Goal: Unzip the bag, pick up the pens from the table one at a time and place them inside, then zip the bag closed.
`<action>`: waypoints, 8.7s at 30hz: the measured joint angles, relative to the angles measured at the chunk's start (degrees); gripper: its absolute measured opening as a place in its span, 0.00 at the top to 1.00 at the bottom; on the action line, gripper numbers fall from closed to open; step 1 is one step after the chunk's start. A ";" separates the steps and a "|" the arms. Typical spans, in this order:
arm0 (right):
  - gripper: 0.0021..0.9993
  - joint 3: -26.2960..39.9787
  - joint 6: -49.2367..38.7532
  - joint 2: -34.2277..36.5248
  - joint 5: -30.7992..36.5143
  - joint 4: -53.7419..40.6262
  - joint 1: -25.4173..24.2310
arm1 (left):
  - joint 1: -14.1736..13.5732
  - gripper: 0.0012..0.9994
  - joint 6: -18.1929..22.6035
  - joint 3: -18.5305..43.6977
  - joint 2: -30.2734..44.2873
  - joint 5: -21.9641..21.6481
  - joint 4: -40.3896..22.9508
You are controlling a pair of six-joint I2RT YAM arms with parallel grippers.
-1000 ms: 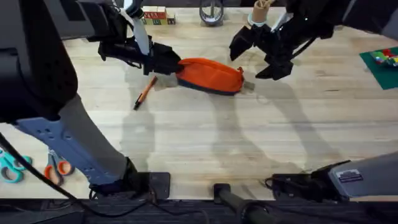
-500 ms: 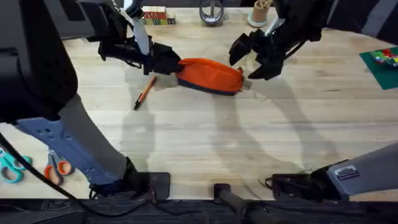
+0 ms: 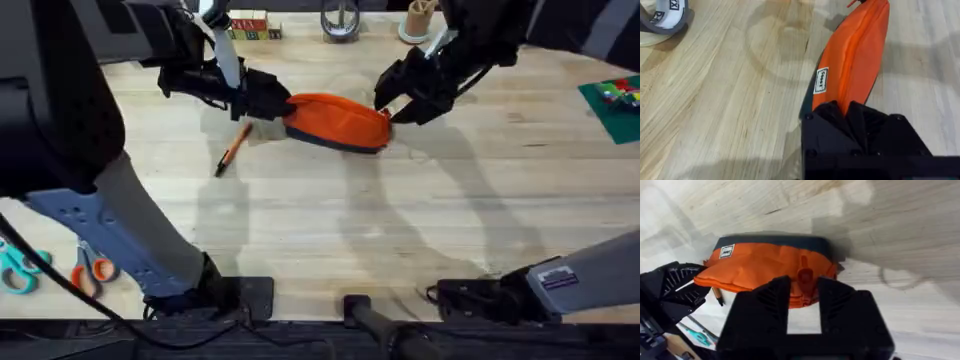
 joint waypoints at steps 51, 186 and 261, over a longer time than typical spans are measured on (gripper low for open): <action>0.97 2.59 -14.46 -0.54 1.57 -1.30 1.18 | 0.00 0.96 0.00 0.00 0.01 -0.02 0.07; 0.00 4.07 -40.07 -0.82 3.21 23.68 21.13 | 0.15 0.96 0.17 -0.02 0.02 0.00 -0.17; 0.97 4.11 -73.79 -28.82 8.68 -24.23 11.68 | 0.81 0.00 0.20 16.40 -5.25 -8.13 -29.72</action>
